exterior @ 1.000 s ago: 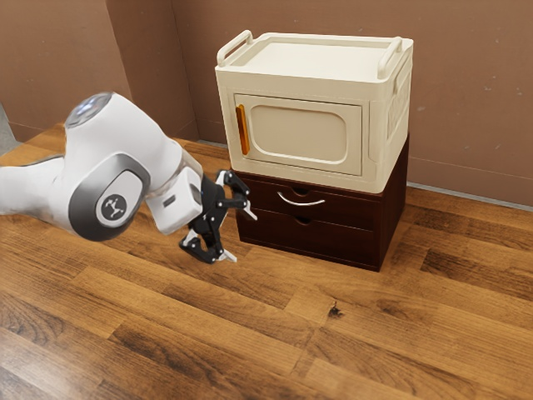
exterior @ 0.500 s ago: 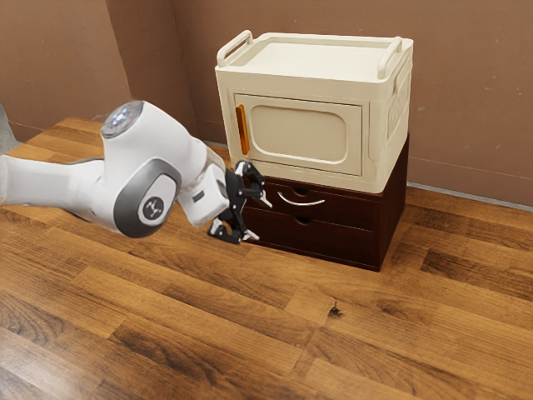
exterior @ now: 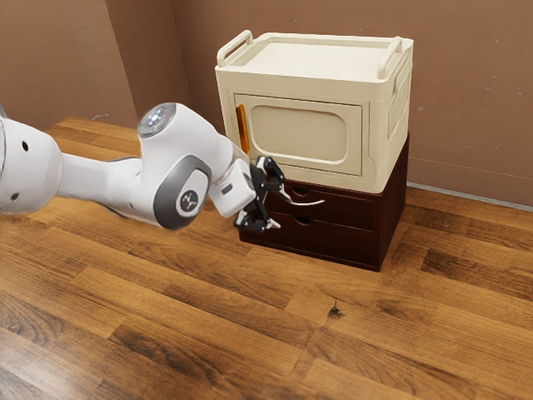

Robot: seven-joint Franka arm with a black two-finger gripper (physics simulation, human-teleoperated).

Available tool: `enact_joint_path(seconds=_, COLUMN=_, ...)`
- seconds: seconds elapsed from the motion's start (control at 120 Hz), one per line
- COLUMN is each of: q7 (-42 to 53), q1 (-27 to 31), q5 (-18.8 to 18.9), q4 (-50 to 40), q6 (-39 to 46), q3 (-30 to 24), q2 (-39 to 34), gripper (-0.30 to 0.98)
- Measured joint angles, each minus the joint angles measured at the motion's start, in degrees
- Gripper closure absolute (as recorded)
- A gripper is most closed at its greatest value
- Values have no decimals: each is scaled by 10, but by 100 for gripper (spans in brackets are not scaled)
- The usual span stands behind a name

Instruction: Pull the drawer handle with one arm to open the drawer

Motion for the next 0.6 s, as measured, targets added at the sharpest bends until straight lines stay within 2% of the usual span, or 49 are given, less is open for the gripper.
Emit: enact_joint_path(seconds=0.6, q7=-1, q1=7, q5=1, q4=58, q6=53, q3=2, q2=85, gripper=34)
